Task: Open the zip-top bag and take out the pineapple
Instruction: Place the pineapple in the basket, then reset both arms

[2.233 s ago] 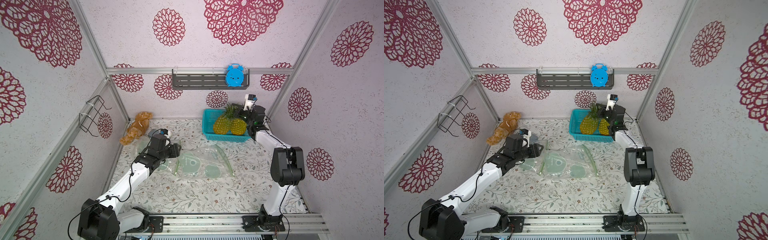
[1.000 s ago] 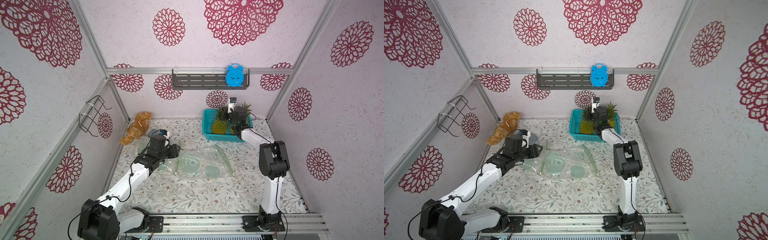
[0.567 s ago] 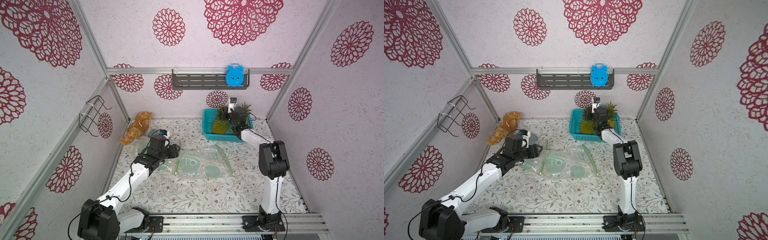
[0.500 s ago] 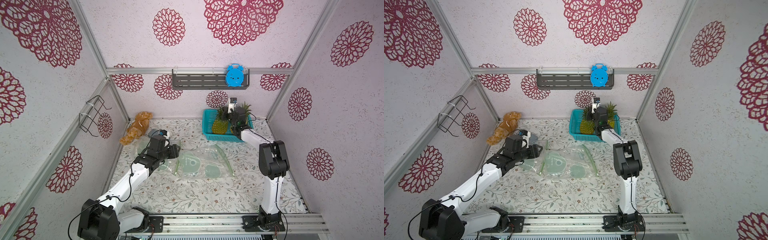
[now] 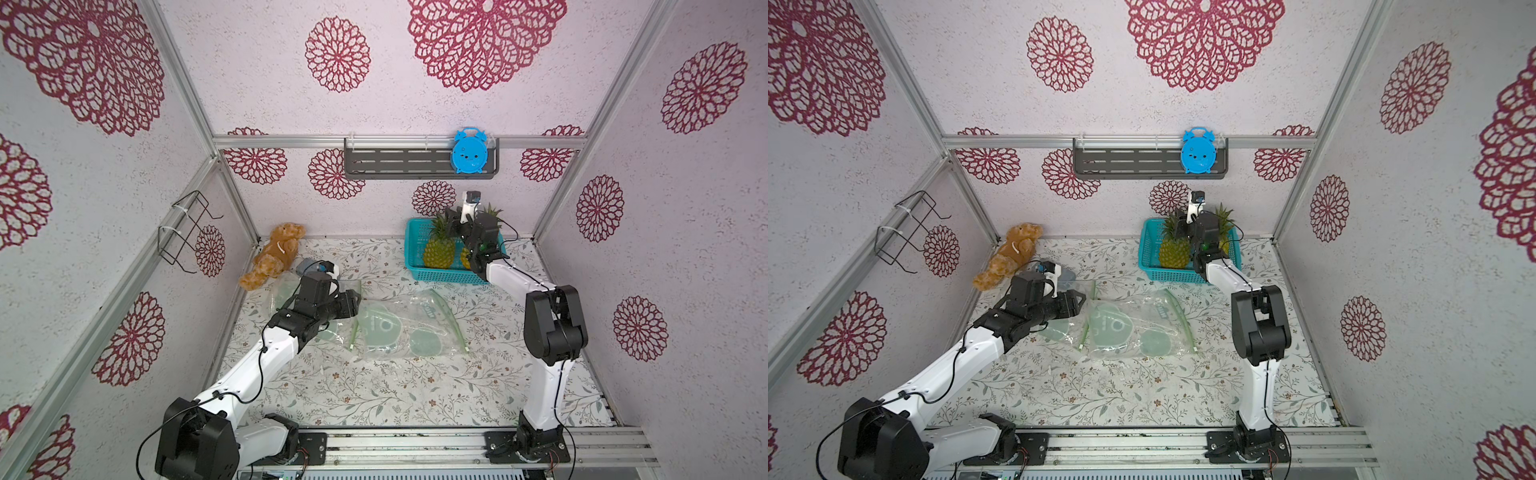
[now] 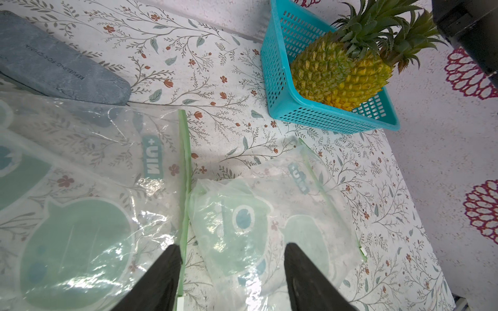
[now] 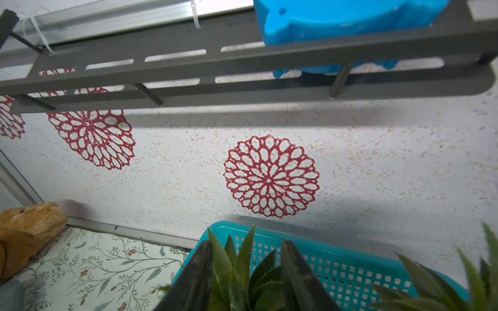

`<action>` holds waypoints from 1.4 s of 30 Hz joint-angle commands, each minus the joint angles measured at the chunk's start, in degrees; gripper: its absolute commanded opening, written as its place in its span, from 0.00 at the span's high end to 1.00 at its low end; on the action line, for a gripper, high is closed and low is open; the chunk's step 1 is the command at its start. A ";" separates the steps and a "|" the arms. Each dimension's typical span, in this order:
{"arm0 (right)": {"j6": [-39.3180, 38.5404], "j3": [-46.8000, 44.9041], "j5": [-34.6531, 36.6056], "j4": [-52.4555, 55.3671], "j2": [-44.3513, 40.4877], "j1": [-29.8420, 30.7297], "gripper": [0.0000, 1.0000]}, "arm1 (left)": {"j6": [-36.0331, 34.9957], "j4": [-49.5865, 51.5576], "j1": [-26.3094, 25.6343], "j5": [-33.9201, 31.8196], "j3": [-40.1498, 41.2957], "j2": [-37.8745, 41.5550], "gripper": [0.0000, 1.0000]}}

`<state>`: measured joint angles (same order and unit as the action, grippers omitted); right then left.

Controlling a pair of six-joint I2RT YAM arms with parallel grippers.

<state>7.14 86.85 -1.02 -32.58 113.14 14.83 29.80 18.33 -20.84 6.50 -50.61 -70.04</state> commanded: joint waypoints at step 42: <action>-9.20 -55.02 18.13 -6.03 -52.44 -9.09 0.43 | -29.55 -25.91 9.33 -34.77 12.65 4.68 0.18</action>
<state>-1.10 34.33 13.34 -36.21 63.42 6.44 2.63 -3.20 -13.02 -26.02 -39.16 -67.13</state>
